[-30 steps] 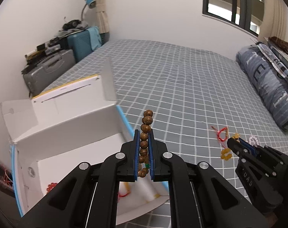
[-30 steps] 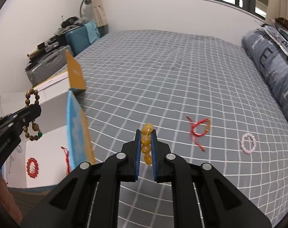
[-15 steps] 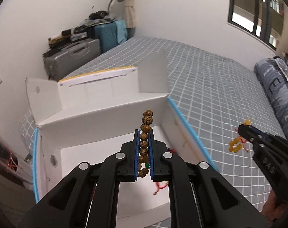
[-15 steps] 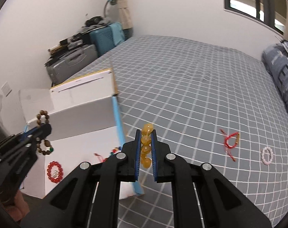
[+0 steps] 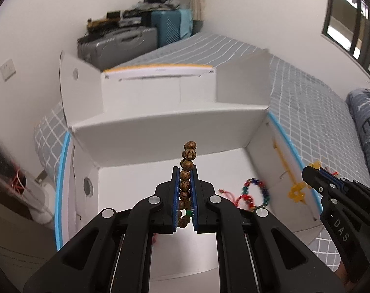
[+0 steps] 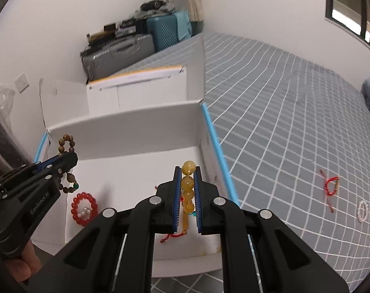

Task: Organize jewelry
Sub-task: 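Carry the wooden bead and amber bracelets over the white box, then open left tool dropping wooden bracelet while right tool releases amber bracelet, then move both open tools back over the red cord and pink bracelets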

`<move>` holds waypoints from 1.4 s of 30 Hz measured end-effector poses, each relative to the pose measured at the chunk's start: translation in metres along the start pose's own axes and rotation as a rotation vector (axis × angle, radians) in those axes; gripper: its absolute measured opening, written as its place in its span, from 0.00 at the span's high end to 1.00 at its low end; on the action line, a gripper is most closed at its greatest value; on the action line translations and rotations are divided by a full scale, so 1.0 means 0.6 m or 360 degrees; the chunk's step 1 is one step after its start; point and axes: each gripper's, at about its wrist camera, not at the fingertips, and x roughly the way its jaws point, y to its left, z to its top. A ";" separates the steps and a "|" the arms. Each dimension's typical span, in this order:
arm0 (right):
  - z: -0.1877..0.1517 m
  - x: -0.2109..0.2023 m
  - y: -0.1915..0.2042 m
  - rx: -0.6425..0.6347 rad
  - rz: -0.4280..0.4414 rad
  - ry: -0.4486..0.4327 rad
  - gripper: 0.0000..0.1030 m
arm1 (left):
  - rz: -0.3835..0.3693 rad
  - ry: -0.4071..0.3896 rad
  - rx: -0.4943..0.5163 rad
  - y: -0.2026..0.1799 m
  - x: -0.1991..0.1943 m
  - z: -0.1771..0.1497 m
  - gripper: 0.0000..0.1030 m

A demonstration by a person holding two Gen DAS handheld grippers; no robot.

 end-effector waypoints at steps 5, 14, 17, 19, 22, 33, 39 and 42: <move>-0.009 0.036 0.010 -0.0023 0.0001 0.0066 0.91 | 0.0030 0.0080 -0.0025 0.013 0.034 -0.012 0.93; -0.022 0.074 0.028 -0.0061 0.0004 0.0151 0.91 | 0.0067 0.0161 -0.0045 0.030 0.066 -0.019 0.92; -0.023 0.080 0.032 -0.0072 0.0004 0.0178 0.89 | 0.0069 0.0162 -0.0052 0.034 0.068 -0.021 0.90; -0.024 0.080 0.034 -0.0078 -0.0004 0.0174 0.89 | 0.0070 0.0160 -0.0054 0.036 0.068 -0.021 0.81; -0.023 0.076 0.038 -0.0079 0.0011 0.0168 0.64 | 0.0089 0.0116 -0.0065 0.039 0.057 -0.017 0.51; -0.019 0.044 0.048 -0.0110 0.0004 0.0072 0.28 | 0.0178 -0.0003 -0.0108 0.054 0.020 -0.007 0.12; -0.019 0.037 0.041 -0.0097 -0.0022 0.0048 0.19 | 0.0196 -0.0026 -0.0096 0.050 0.013 -0.006 0.09; -0.019 0.028 0.034 -0.0093 -0.0025 0.0028 0.13 | 0.0205 -0.0054 -0.0101 0.047 0.007 -0.003 0.06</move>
